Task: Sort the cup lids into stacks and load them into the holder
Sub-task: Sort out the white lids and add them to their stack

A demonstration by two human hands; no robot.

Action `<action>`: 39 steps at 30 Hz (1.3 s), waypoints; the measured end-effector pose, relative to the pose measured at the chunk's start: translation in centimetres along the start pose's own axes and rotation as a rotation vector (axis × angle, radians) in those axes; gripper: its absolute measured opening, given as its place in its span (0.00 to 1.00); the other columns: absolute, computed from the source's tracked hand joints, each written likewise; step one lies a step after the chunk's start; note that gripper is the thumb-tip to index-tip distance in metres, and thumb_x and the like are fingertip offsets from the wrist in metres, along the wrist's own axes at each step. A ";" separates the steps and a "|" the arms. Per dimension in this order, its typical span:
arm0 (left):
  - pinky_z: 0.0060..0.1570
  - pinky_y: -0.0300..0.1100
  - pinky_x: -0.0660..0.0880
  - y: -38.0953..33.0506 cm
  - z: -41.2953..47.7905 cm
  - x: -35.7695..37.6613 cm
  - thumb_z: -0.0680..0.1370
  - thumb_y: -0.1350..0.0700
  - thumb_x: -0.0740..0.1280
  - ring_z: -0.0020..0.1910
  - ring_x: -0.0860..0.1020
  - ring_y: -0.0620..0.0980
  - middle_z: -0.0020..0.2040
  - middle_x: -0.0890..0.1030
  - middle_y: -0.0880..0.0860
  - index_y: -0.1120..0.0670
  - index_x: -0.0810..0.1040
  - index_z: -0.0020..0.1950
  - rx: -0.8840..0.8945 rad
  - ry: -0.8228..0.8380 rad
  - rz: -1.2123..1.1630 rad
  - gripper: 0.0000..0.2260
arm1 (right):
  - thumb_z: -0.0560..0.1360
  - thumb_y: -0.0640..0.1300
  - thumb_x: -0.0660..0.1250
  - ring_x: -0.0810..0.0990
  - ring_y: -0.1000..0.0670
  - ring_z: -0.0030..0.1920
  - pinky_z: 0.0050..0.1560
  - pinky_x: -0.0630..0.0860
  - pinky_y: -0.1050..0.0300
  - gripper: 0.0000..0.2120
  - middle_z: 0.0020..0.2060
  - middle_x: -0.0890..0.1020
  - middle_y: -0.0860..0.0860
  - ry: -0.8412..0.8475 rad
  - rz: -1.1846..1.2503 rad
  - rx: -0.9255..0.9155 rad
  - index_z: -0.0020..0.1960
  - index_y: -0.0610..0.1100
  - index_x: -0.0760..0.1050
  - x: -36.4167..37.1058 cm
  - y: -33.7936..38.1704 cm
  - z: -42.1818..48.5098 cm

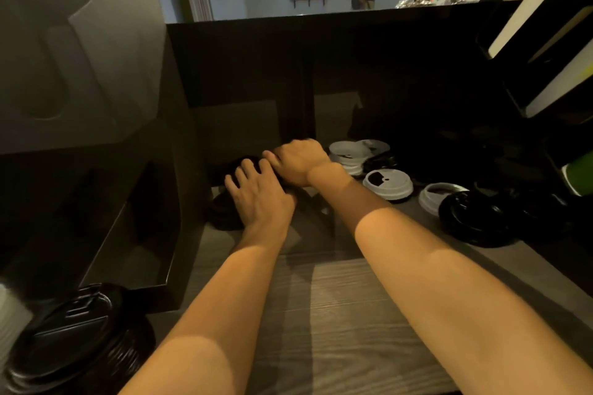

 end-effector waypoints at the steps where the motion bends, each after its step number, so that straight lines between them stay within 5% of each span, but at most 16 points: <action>1: 0.76 0.57 0.59 0.1 -0.1 -0.3 0.74 0.44 0.73 0.72 0.68 0.59 0.72 0.69 0.59 0.54 0.67 0.74 -0.004 -0.018 0.004 0.32 | 0.85 0.61 0.47 0.80 0.46 0.45 0.47 0.70 0.50 0.28 0.40 0.80 0.49 0.004 0.022 0.016 0.48 0.47 0.80 -0.1 -0.1 -0.1; 4: 0.78 0.58 0.56 0.3 0.1 0.0 0.75 0.44 0.72 0.78 0.61 0.61 0.78 0.62 0.61 0.54 0.58 0.80 -0.016 0.036 0.008 0.39 | 0.84 0.64 0.46 0.77 0.48 0.40 0.42 0.68 0.51 0.30 0.34 0.76 0.51 -0.061 0.077 0.039 0.45 0.47 0.80 -1.4 -0.4 -0.1; 7: 0.77 0.58 0.58 0.4 0.4 1.2 0.80 0.44 0.67 0.79 0.59 0.61 0.81 0.59 0.58 0.51 0.57 0.82 -0.025 0.157 0.047 0.34 | 0.85 0.57 0.51 0.80 0.44 0.49 0.44 0.71 0.51 0.22 0.46 0.81 0.47 -0.200 0.107 0.029 0.52 0.46 0.79 -2.6 -1.0 0.1; 9: 0.73 0.57 0.63 0.4 0.5 1.4 0.81 0.46 0.66 0.74 0.66 0.60 0.76 0.66 0.57 0.50 0.65 0.78 -0.011 0.175 0.069 0.26 | 0.85 0.54 0.52 0.78 0.42 0.59 0.52 0.71 0.49 0.19 0.59 0.79 0.44 -0.066 0.148 0.036 0.63 0.45 0.76 -1.2 -1.3 0.5; 12: 0.70 0.57 0.67 0.4 0.5 1.1 0.80 0.49 0.68 0.71 0.70 0.59 0.72 0.70 0.56 0.50 0.68 0.74 -0.003 0.177 0.053 0.23 | 0.86 0.54 0.48 0.75 0.41 0.65 0.57 0.68 0.49 0.23 0.65 0.77 0.42 0.301 0.195 0.056 0.71 0.43 0.71 2.0 -1.2 0.2; 18: 0.70 0.55 0.67 0.0 0.0 0.2 0.80 0.52 0.67 0.70 0.71 0.57 0.71 0.72 0.55 0.51 0.68 0.76 0.037 0.154 -0.028 0.24 | 0.83 0.66 0.41 0.76 0.42 0.62 0.59 0.67 0.46 0.36 0.63 0.79 0.42 0.345 0.277 0.193 0.67 0.43 0.76 1.1 -1.8 -1.9; 24: 0.69 0.51 0.67 -1.1 -2.1 -1.4 0.80 0.55 0.67 0.69 0.72 0.55 0.70 0.74 0.53 0.52 0.71 0.74 0.161 0.137 -0.188 0.22 | 0.84 0.64 0.42 0.76 0.40 0.63 0.64 0.70 0.44 0.33 0.61 0.79 0.39 0.253 0.267 0.311 0.68 0.44 0.75 -1.2 -2.6 -8.1; 28: 0.68 0.49 0.67 -1.8 -4.1 -2.5 0.79 0.55 0.66 0.68 0.73 0.54 0.69 0.76 0.53 0.52 0.73 0.73 0.253 0.152 -0.262 0.21 | 0.81 0.69 0.43 0.77 0.41 0.63 0.64 0.71 0.45 0.37 0.62 0.79 0.40 0.131 0.466 0.465 0.64 0.44 0.78 -2.2 -3.9 -12.1; 34: 0.73 0.48 0.62 -1.9 -7.7 -4.6 0.81 0.51 0.66 0.69 0.72 0.54 0.68 0.77 0.51 0.50 0.74 0.70 0.278 0.319 -0.348 0.17 | 0.80 0.57 0.62 0.76 0.45 0.63 0.62 0.73 0.49 0.17 0.61 0.80 0.48 -0.138 1.020 0.580 0.64 0.50 0.78 -3.2 -5.3 -16.9; 39: 0.73 0.49 0.65 -0.8 -10.7 -6.7 0.74 0.52 0.72 0.69 0.73 0.52 0.69 0.75 0.50 0.48 0.63 0.77 0.392 0.276 -0.574 0.34 | 0.77 0.58 0.70 0.77 0.50 0.55 0.52 0.71 0.55 0.12 0.53 0.82 0.52 -0.296 1.137 0.662 0.55 0.52 0.80 -3.0 -5.4 -18.8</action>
Point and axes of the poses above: each hand's wrist, its own z-axis towards the middle knuckle, its own x-axis out of the palm, y = z × x, the point moved 7 cm from there along z, towards the middle knuckle
